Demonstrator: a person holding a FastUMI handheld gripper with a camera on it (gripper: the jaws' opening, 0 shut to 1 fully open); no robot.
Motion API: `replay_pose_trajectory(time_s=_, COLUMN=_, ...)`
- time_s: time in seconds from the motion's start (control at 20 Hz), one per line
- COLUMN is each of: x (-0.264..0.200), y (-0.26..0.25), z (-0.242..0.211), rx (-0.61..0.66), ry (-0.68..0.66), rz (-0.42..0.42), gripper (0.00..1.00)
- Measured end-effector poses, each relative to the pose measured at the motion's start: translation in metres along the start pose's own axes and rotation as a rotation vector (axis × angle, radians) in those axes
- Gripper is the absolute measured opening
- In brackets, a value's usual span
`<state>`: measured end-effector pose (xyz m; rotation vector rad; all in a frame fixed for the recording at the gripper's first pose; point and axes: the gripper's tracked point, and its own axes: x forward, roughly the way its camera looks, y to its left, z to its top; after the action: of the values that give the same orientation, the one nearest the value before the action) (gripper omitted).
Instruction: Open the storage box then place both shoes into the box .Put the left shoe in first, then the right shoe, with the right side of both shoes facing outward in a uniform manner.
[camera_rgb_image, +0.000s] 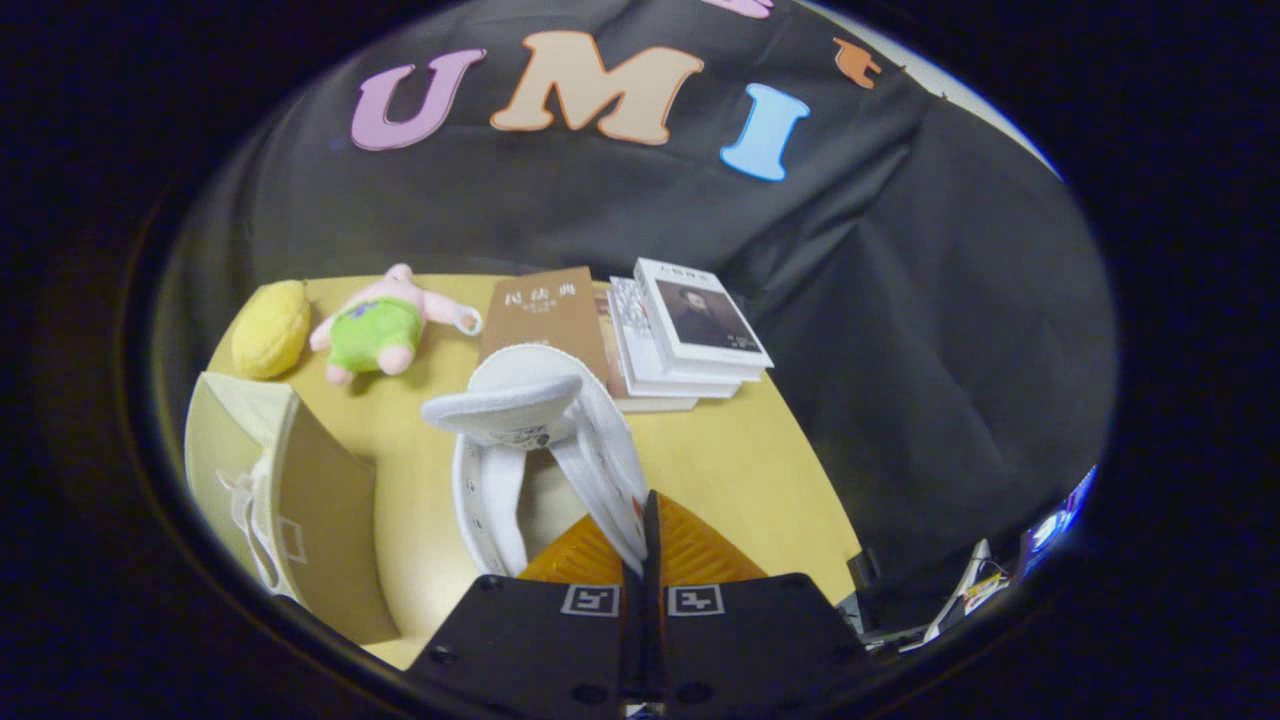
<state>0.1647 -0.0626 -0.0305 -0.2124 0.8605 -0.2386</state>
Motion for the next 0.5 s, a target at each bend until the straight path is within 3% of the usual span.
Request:
replay_pose_trajectory(time_s=0.25, x=-0.052, y=0.061, z=0.034, rx=0.004, ry=-0.082, rz=0.086, gripper=0.04)
replay_pose_trajectory(time_s=0.5, x=-0.091, y=0.15, z=0.028, rx=0.033, ry=-0.09, rz=0.225, gripper=0.03)
